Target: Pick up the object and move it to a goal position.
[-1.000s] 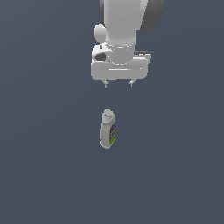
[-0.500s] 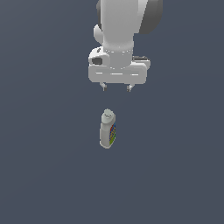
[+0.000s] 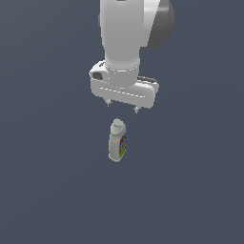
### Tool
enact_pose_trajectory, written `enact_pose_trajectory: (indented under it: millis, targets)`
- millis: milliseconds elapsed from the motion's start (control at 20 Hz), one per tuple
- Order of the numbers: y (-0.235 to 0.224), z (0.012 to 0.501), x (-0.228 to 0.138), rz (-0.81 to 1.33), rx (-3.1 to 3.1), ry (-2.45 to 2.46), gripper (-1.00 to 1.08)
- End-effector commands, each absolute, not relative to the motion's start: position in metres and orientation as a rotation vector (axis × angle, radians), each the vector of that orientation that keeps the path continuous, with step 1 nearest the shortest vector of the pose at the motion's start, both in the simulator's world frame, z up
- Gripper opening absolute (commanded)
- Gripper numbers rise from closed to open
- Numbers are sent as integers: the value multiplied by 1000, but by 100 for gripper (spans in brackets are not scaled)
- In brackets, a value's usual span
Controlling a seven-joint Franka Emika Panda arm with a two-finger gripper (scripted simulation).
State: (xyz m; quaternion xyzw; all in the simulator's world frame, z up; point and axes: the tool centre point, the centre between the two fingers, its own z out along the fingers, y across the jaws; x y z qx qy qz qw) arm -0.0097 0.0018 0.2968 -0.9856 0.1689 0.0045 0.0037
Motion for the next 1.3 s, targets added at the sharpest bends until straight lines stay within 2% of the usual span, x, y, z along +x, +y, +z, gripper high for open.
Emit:
enact_pose_trajectory:
  millis: [0, 550, 950, 1250]
  targets:
    - [-3, 293, 1, 10, -3073, 627, 100]
    - [-15, 281, 24, 1, -3020, 863, 100]
    - [-16, 277, 25, 1, -3018, 874, 100]
    - [-16, 254, 25, 1, -3017, 877, 100]
